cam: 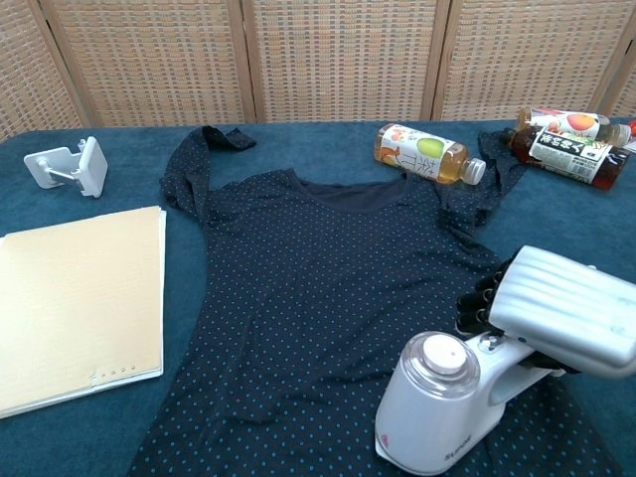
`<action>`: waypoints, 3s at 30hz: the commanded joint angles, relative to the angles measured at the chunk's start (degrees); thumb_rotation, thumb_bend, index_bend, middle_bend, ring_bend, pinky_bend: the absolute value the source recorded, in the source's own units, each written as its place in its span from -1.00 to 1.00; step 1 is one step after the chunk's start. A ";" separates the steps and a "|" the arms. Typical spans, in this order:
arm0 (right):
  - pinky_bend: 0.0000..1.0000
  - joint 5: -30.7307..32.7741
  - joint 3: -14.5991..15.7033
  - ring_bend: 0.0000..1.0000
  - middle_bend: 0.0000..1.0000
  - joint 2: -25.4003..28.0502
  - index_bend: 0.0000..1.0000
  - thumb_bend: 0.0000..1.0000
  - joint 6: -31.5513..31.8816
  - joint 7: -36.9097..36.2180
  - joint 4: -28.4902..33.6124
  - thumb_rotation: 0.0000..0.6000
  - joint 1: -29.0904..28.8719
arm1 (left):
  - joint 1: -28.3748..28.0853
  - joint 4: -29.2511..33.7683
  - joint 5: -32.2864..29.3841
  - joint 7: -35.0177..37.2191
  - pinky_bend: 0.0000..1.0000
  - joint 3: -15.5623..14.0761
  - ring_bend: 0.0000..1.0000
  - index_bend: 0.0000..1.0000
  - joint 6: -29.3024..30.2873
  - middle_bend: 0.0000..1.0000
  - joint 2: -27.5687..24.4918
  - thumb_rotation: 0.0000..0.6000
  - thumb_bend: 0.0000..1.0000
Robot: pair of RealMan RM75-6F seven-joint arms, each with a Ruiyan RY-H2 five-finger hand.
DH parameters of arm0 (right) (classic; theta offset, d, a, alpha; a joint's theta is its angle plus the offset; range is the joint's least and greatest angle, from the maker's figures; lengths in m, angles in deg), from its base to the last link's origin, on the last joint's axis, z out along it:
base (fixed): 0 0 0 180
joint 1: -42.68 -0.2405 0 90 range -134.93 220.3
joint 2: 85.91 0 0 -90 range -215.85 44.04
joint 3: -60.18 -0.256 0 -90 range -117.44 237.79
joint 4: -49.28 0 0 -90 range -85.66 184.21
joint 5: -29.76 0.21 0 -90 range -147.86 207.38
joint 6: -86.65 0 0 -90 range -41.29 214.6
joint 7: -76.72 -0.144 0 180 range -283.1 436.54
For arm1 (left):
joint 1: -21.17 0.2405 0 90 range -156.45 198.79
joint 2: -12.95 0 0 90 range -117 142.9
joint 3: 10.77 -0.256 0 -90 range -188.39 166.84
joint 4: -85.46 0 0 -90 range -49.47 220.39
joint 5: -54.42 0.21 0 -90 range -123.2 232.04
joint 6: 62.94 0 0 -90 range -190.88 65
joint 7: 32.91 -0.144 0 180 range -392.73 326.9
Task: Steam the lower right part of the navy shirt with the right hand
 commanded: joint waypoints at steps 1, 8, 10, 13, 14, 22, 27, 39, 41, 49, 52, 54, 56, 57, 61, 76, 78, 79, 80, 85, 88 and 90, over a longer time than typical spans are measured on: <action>0.97 0.33 -0.65 0.43 0.39 -0.27 0.74 1.00 0.60 0.71 -2.55 1.00 0.61 | 0.17 0.11 0.02 0.20 -1.00 0.14 -1.00 -1.00 0.45 -1.00 -0.09 1.00 -1.00; 0.97 1.45 -1.82 0.43 0.39 -0.99 0.74 1.00 0.20 1.98 -9.77 1.00 1.36 | 0.24 0.34 0.10 0.16 -1.00 0.07 -1.00 -1.00 0.49 -1.00 -0.19 1.00 -1.00; 0.97 1.96 -2.32 0.43 0.39 -1.32 0.74 1.00 0.17 1.87 -12.13 1.00 1.48 | 0.33 0.45 0.16 0.28 -1.00 0.10 -1.00 -1.00 0.71 -1.00 -0.26 1.00 -1.00; 0.97 2.81 -3.10 0.43 0.39 -1.60 0.74 1.00 0.27 1.83 -14.70 1.00 1.76 | 0.50 0.48 0.09 0.60 -1.00 0.25 -1.00 -1.00 1.09 -1.00 -0.40 1.00 -1.00; 0.97 3.00 -3.26 0.43 0.39 -1.69 0.74 1.00 0.28 1.78 -15.30 1.00 1.81 | 0.53 0.47 0.07 0.72 -1.00 0.27 -1.00 -1.00 1.12 -1.00 -0.43 1.00 -1.00; 0.97 6.75 -6.57 0.43 0.39 -2.12 0.74 1.00 -1.92 1.16 -19.78 1.00 1.30 | 0.59 0.43 0.47 1.18 -1.00 0.13 -1.00 -1.00 1.14 -1.00 -0.62 1.00 -1.00; 0.97 10.30 -10.32 0.43 0.39 -1.20 0.74 1.00 -1.52 -1.03 -19.65 1.00 -0.72 | 0.63 0.59 0.32 1.25 -1.00 0.27 -1.00 -1.00 1.24 -1.00 -0.68 1.00 -1.00; 0.97 19.38 -18.67 0.43 0.39 1.68 0.74 1.00 -13.22 -0.80 -22.06 1.00 -6.95 | 0.20 -0.28 -0.46 1.73 -1.00 0.45 -1.00 -1.00 0.15 -1.00 -0.55 1.00 -1.00; 0.97 20.15 -19.15 0.43 0.39 1.83 0.74 1.00 -15.54 -0.41 -22.75 1.00 -7.41 | -0.01 -0.34 -0.86 1.47 -1.00 0.54 -1.00 -1.00 -0.26 -1.00 -0.43 1.00 -1.00; 0.97 20.37 -18.48 0.43 0.39 1.71 0.74 1.00 -22.08 0.86 -24.95 1.00 -7.67 | -0.26 -0.53 -2.67 -0.08 -1.00 1.03 -1.00 -1.00 -0.63 -1.00 0.29 1.00 -1.00; 0.96 21.04 -18.86 0.43 0.39 1.35 0.74 1.00 -24.60 0.88 -25.37 1.00 -7.76 | -0.67 -0.59 -3.57 -1.10 -1.00 1.08 -1.00 -1.00 -1.46 -1.00 0.79 1.00 -1.00; 0.96 21.13 -18.81 0.43 0.39 1.09 0.74 1.00 -25.92 1.07 -25.62 1.00 -7.83 | -0.88 -0.65 -3.95 -1.74 -1.00 1.18 -1.00 -1.00 -1.69 -1.00 1.07 1.00 -1.00; 0.96 21.19 -18.68 0.43 0.38 0.69 0.73 1.00 -27.20 1.39 -25.87 1.00 -7.78 | -1.06 -0.71 -4.38 -2.20 -1.00 1.23 -1.00 -1.00 -1.97 -1.00 1.38 1.00 -1.00; 0.96 21.25 -18.68 0.43 0.38 0.52 0.73 1.00 -27.57 1.49 -25.94 1.00 -7.76 | -1.15 -0.72 -4.53 -2.34 -1.00 1.27 -1.00 -1.00 -2.09 -1.00 1.47 1.00 -1.00; 0.95 21.63 -18.79 0.42 0.36 -0.14 0.71 1.00 -29.23 2.23 -26.41 1.00 -7.98 | -1.44 -0.70 -5.16 -2.94 -1.00 1.49 -1.00 -1.00 -2.34 -1.00 1.73 1.00 -1.00; -0.30 25.20 -21.60 -0.44 -0.53 -0.83 -0.34 0.16 -36.74 3.50 -26.60 1.00 -8.63 | -1.55 -0.75 -6.09 -3.08 -1.00 1.66 -1.00 -1.00 -2.45 -1.00 1.84 1.00 -1.00; -0.48 25.10 -21.43 -0.59 -0.65 -0.66 -0.47 -0.03 -35.77 2.39 -25.93 1.00 -8.30 | -1.55 -0.63 -5.80 -3.27 -1.00 1.51 -1.00 -1.00 -2.37 -1.00 1.88 1.00 -1.00; -0.57 25.02 -21.34 -0.70 -0.74 -0.62 -0.56 -0.21 -35.57 2.19 -25.84 1.00 -8.21 | -1.57 -0.60 -5.68 -3.31 -1.00 1.47 -1.00 -1.00 -2.36 -1.00 1.90 1.00 -1.00; -0.66 24.76 -21.04 -0.80 -0.84 -0.53 -0.64 -0.40 -35.09 1.71 -25.63 1.00 -7.90 | -1.62 -0.46 -5.20 -3.44 -1.00 1.33 -1.00 -1.00 -2.27 -1.00 1.95 1.00 -1.00; -0.84 25.45 -21.50 -1.00 -1.00 -0.67 -0.85 -0.89 -35.08 1.68 -25.30 1.00 -7.25 | -1.52 -0.34 -3.73 -3.26 -1.00 0.76 -1.00 -1.00 -1.97 -1.00 2.01 1.00 -1.00; -0.88 25.79 -21.80 -1.00 -1.00 -0.57 -0.91 -0.99 -33.64 1.37 -24.65 1.00 -6.74 | -1.30 -0.22 -3.03 -2.94 -1.00 0.52 -1.00 -1.00 -1.56 -1.00 1.85 1.00 -1.00; -0.89 25.81 -21.80 -1.00 -1.00 -0.37 -0.94 -1.00 -32.02 1.32 -24.08 1.00 -6.10 | -1.08 -0.13 -2.48 -2.58 -1.00 0.32 -1.00 -1.00 -1.20 -1.00 1.67 1.00 -1.00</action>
